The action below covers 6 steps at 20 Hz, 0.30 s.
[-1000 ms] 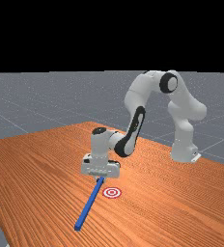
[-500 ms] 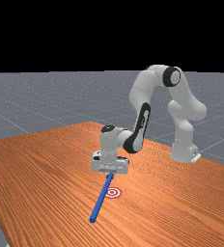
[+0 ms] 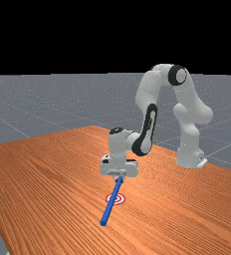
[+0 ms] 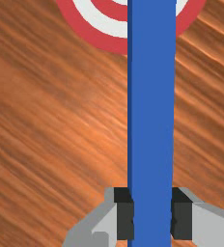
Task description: Pull the pivot to the target area
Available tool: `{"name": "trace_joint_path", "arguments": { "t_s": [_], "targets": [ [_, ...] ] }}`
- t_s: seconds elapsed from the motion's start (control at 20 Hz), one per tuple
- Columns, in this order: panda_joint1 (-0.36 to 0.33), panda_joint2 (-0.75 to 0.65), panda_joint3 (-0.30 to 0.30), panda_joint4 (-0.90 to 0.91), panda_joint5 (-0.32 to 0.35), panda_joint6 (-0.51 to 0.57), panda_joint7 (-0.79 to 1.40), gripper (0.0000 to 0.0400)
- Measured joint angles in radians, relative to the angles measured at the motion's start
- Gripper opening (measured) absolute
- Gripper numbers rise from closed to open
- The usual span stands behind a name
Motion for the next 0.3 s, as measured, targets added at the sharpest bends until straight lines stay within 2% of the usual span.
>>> {"name": "trace_joint_path", "arguments": {
  "t_s": [0.05, 0.1, 0.25, 0.3],
  "targets": [
    [0.009, -0.017, -0.011, -0.090, -0.033, 0.200, 0.036, 0.0096],
    [0.067, -0.023, -0.067, -0.058, -0.015, 0.045, 0.140, 0.0097],
    [0.076, -0.058, -0.079, -0.090, -0.005, 0.031, 0.179, 0.0098],
    [0.078, -0.071, -0.081, -0.093, -0.004, 0.021, 0.187, 0.0207]
  ]
}}
